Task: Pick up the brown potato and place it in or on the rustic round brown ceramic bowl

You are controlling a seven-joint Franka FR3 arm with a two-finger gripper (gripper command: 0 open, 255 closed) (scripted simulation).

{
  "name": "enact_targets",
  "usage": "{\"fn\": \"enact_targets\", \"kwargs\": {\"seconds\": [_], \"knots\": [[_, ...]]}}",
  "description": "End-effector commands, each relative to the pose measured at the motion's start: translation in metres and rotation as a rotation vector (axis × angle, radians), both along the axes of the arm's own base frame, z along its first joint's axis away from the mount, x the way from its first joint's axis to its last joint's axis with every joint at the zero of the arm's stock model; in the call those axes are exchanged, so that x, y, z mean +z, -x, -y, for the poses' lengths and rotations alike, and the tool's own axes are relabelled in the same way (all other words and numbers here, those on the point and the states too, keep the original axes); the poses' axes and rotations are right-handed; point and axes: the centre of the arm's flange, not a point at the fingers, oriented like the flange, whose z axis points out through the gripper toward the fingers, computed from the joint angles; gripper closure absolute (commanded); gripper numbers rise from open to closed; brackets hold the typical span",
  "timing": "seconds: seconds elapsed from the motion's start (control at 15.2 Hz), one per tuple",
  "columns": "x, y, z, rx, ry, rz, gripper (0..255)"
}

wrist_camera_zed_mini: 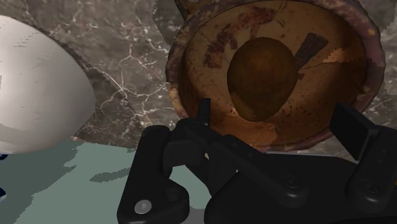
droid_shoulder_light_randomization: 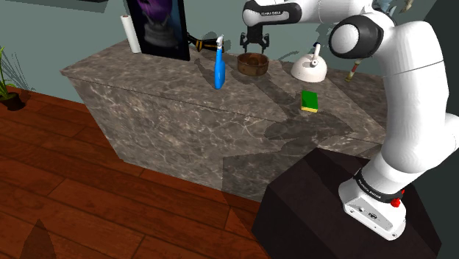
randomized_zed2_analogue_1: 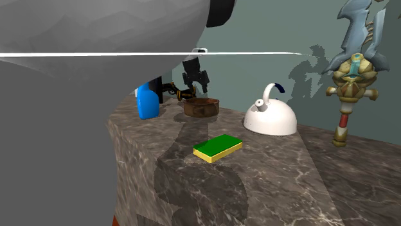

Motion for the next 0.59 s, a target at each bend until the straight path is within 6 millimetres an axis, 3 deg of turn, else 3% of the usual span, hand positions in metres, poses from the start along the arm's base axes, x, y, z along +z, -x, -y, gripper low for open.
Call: {"fn": "enact_targets", "kwargs": {"seconds": [0.0,0.07,0.53], "knots": [[0.0236,0.0030,-0.0076,0.000,0.000,0.000,0],[0.0335,0.0044,-0.0103,0.000,0.000,0.000,0],[0.0336,0.0044,-0.0103,0.000,0.000,0.000,0]]}}
